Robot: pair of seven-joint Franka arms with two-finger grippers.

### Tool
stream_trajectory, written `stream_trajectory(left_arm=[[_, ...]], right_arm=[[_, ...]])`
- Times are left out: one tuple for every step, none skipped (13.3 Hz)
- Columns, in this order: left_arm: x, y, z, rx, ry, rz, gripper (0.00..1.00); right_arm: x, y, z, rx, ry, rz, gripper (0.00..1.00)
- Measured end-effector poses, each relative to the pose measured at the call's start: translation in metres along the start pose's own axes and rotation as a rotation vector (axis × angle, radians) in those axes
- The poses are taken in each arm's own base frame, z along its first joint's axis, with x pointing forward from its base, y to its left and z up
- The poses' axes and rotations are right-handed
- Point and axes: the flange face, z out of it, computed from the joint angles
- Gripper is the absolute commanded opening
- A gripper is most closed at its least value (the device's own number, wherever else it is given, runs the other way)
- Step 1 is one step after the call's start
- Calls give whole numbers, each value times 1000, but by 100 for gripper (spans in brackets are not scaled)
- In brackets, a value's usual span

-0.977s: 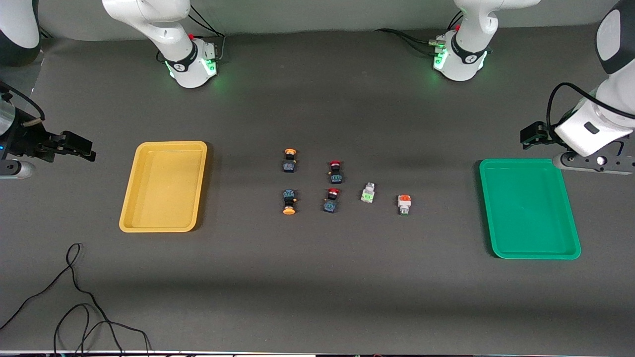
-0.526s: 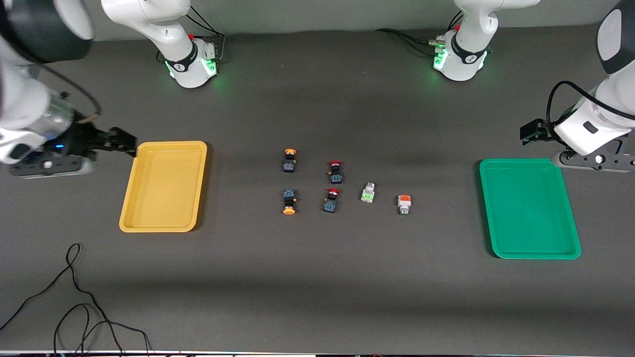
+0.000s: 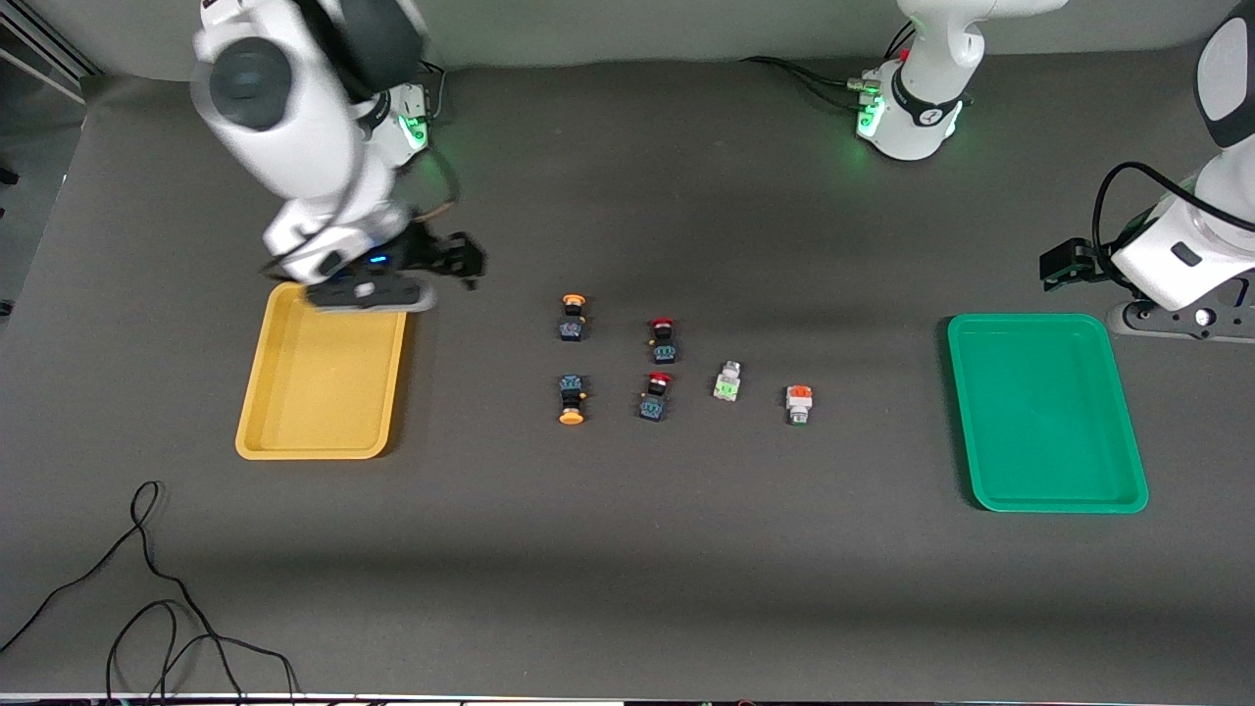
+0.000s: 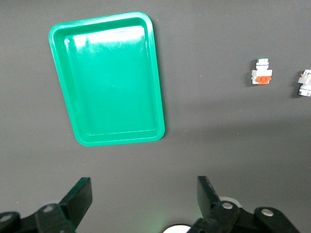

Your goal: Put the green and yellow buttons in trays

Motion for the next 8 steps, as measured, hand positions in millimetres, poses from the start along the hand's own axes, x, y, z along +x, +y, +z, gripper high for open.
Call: stream_trajectory(left_arm=[[1, 2, -1, -2, 2, 3, 98], [3, 7, -2, -12, 4, 0, 98], [5, 16, -2, -31, 6, -11, 98], [8, 29, -2, -46, 6, -29, 97], [12, 45, 1, -52, 2, -43, 97], [17, 64, 6, -54, 1, -57, 97], [23, 85, 12, -53, 1, -73, 97], [30, 106, 20, -51, 1, -89, 97]], right_arm=[[-16, -21, 14, -2, -1, -14, 100], [-29, -36, 25, -5, -4, -22, 100], [-40, -47, 33, -7, -5, -20, 100], [-52, -59, 38, -8, -5, -13, 100], [-64, -71, 42, -12, -8, -13, 100], [-76, -81, 47, -13, -6, -22, 100], [-84, -87, 55, -16, -1, -29, 100], [-87, -87, 68, -19, 9, -35, 100]])
